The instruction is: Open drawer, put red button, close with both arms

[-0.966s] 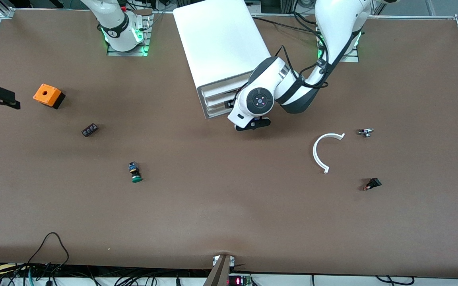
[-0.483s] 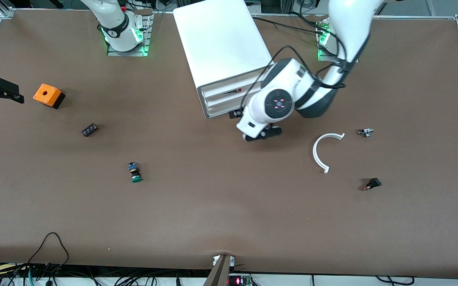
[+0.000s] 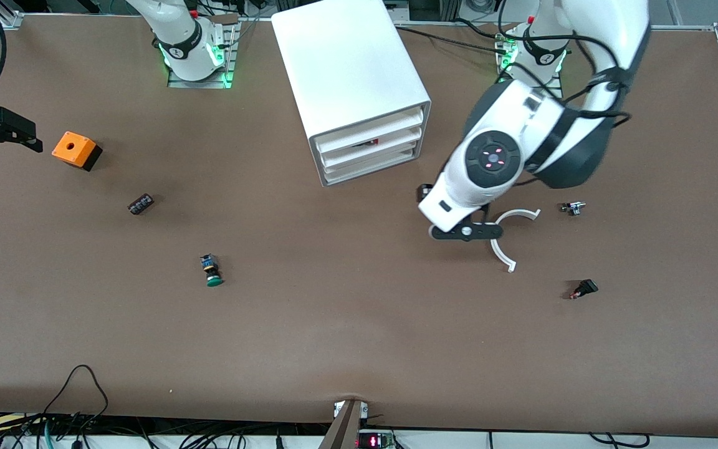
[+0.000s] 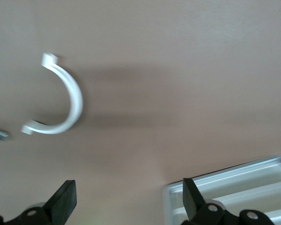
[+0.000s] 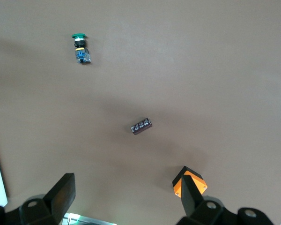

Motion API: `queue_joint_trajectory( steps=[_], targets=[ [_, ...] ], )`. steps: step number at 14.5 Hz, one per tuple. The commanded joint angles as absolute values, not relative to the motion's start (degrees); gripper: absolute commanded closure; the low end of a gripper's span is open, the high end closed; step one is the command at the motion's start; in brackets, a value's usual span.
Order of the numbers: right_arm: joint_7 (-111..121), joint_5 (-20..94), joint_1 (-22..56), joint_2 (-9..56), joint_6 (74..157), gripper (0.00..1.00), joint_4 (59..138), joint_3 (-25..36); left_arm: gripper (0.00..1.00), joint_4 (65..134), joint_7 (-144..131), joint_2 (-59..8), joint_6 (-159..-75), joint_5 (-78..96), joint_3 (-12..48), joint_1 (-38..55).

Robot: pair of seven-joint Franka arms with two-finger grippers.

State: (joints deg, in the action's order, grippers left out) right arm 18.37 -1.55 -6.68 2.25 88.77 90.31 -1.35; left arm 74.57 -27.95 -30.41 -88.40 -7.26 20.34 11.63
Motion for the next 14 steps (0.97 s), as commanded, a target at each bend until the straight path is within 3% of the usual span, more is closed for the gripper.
queue_joint_trajectory(
  steps=[1, 8, 10, 12, 14],
  targets=[
    [19.34, -0.53, -6.86, 1.66, 89.38, 0.0, 91.93, -1.49, 0.0, 72.86, -17.08, -28.75, -84.2, -13.59, 20.74, 7.05],
    [19.42, 0.97, -5.98, 2.29, 89.21, 0.0, 91.93, -1.32, 0.0, 67.76, -6.33, -24.1, -84.81, -13.82, 20.84, -1.75],
    [19.42, 0.97, -4.49, 2.29, 89.21, 0.0, 91.93, -0.01, 0.0, 73.96, -6.07, -18.49, -87.43, -5.14, 17.43, -4.03],
    [19.42, 0.97, -4.13, 2.2, 89.38, 0.0, 91.85, 0.87, 0.0, 83.44, -2.75, -10.85, -95.14, -0.19, 8.21, -0.64],
    [19.51, 1.05, -3.96, 2.11, 89.38, 0.0, 91.85, 1.32, 0.0, 90.85, 4.71, -5.82, -101.58, -0.44, 3.89, 2.01]
  ],
)
